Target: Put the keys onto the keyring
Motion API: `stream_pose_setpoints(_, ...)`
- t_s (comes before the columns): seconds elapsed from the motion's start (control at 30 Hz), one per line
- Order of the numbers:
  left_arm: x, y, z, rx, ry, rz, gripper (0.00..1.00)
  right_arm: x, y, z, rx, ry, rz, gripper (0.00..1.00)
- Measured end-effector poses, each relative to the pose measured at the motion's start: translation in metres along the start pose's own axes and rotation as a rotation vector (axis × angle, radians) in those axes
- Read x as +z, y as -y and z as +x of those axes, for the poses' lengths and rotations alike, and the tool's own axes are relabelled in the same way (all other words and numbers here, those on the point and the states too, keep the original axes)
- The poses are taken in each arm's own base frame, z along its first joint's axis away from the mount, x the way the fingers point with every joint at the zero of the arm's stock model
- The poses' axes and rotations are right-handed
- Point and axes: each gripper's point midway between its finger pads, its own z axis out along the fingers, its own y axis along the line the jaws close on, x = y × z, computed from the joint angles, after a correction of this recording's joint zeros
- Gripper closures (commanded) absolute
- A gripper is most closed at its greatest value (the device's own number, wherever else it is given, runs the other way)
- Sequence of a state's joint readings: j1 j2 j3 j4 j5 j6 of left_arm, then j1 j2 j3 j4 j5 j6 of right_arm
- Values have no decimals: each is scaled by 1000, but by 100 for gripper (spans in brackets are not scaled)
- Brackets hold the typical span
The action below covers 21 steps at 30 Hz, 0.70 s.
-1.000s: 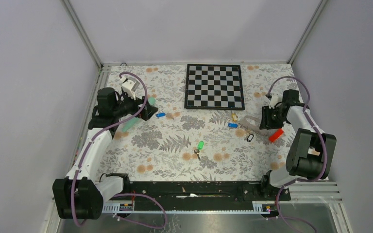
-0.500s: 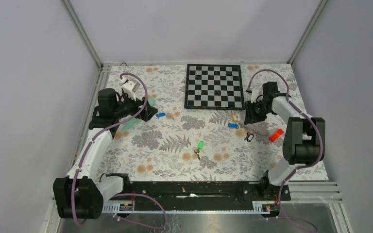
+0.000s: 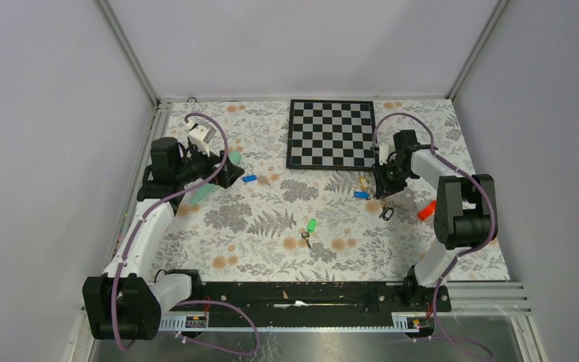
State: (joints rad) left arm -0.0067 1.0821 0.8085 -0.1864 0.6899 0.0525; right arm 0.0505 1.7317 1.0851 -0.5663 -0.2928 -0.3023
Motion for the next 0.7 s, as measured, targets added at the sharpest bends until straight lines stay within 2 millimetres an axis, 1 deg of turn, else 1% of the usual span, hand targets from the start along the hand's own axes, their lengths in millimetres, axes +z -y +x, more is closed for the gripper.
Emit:
stream_pose_setpoints(0.3, 0, 0, 0, 0, 0, 0, 1, 2, 11, 8, -18, -29, 67, 69)
stream_pose_setpoints(0.7, 0, 0, 0, 0, 0, 1, 1, 2, 13, 10, -37, -44, 90, 80)
